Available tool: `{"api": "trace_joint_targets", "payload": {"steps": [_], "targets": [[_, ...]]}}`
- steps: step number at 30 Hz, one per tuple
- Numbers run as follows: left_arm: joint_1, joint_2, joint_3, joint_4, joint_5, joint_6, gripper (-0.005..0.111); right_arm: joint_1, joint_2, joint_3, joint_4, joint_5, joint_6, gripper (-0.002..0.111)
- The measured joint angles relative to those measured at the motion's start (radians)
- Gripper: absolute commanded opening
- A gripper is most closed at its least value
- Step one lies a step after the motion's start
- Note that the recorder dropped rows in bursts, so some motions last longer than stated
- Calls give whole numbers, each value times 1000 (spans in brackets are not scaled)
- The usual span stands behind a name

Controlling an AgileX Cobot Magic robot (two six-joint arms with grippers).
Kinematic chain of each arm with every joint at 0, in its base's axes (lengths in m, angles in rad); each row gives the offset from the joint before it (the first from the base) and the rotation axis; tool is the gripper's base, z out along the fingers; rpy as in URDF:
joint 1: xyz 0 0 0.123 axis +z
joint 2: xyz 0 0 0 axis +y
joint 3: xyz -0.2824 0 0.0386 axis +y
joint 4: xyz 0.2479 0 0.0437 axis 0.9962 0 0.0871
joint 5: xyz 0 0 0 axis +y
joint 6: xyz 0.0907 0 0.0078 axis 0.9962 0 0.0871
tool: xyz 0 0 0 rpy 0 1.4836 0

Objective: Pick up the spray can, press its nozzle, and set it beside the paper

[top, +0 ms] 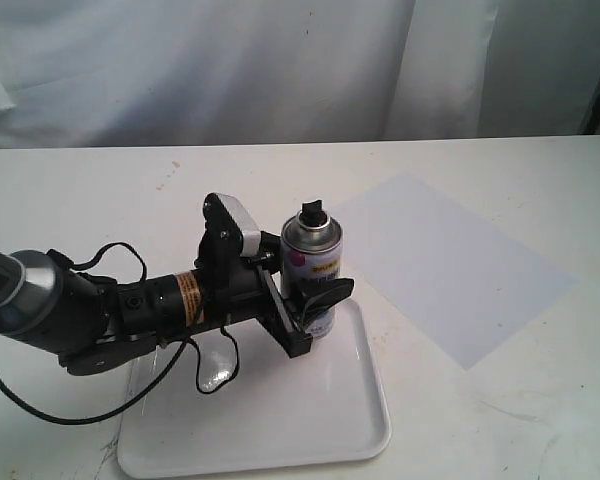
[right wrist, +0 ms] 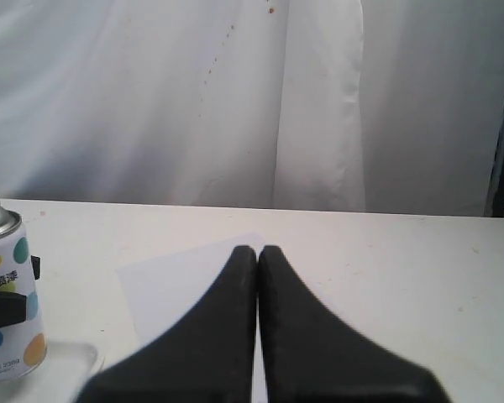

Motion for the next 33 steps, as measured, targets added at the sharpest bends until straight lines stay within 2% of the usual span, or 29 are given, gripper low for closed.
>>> {"api": "trace_joint_targets", "payload": {"steps": [10,33], "targets": [[11,49,-48,163,-22,0,22,0,0,0,0,17,0,0],[11,51,-58,216,48,-124,27,0,0,0,4,41,36,0]]}}
